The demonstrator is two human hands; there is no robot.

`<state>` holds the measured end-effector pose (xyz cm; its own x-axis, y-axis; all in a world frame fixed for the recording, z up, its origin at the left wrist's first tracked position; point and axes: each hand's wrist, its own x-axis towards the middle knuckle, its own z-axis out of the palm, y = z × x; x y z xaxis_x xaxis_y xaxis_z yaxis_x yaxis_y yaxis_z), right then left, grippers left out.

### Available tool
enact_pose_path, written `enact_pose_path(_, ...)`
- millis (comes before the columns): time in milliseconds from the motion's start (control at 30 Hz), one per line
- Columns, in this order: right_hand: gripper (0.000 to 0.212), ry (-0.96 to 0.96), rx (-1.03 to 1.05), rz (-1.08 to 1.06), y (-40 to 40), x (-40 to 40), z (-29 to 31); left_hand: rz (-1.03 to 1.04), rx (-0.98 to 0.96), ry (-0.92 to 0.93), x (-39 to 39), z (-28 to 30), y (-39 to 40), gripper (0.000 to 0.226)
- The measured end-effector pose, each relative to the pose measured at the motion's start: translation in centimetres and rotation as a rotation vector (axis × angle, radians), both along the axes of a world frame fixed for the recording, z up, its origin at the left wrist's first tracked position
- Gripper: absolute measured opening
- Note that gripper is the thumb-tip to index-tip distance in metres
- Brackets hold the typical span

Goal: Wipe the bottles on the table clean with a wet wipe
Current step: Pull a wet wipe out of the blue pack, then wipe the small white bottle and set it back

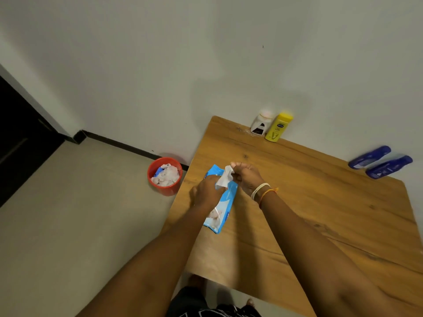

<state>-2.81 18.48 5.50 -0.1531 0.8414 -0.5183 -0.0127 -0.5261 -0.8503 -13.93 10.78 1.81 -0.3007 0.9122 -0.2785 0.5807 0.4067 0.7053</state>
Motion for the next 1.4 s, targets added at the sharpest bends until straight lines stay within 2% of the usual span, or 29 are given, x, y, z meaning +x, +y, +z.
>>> enact_pose_path(67,0.016,0.04,-0.032,-0.064,0.2,0.3,0.8,0.087,0.036,-0.146,0.3,1.0,0.5,0.026)
enact_pose_path(167,0.013,0.054,-0.048,-0.198,0.3,0.7,1.9,0.15,0.087,-0.347,0.7,2.3,1.3,0.02)
enact_pose_path(233,0.019,0.082,-0.07,-0.233,0.0,1.1,2.5,0.155,0.085,-0.412,1.0,3.1,1.9,0.024)
enact_pose_path(333,0.034,0.181,-0.19,-0.176,-0.7,2.2,3.1,0.175,0.044,-0.513,1.6,4.0,3.0,0.037)
enact_pose_path(433,0.031,0.293,-0.26,-0.118,-1.3,3.7,3.3,0.154,0.001,-0.57,2.9,5.0,3.9,0.039)
enact_pose_path(533,0.038,0.278,-0.248,-0.151,-1.8,5.1,3.1,0.108,-0.039,-0.579,4.6,5.8,4.2,0.035)
enact_pose_path(633,0.039,0.202,-0.186,-0.276,-1.8,7.9,3.3,0.096,-0.062,-0.584,7.0,6.0,4.7,0.036)
enact_pose_path(733,0.031,0.281,-0.171,-0.338,-1.6,11.2,3.8,0.107,-0.029,-0.577,9.9,6.8,5.4,0.027)
enact_pose_path(800,0.033,0.298,-0.153,-0.379,-1.2,13.5,4.2,0.106,0.001,-0.557,12.0,7.7,6.0,0.02)
enact_pose_path(933,0.029,0.299,-0.113,-0.434,-0.3,17.7,4.5,0.062,0.01,-0.484,15.5,8.5,7.0,0.024)
enact_pose_path(1000,0.035,0.324,-0.115,-0.419,-0.1,19.0,5.3,0.039,0.009,-0.455,16.5,8.5,7.3,0.025)
enact_pose_path(1200,0.039,0.333,-0.097,-0.471,2.1,20.5,6.4,0.062,0.004,-0.377,16.1,8.9,10.1,0.027)
enact_pose_path(1400,0.037,0.226,-0.087,-0.501,6.5,18.9,4.4,0.079,0.0,-0.33,14.6,7.7,15.7,0.027)
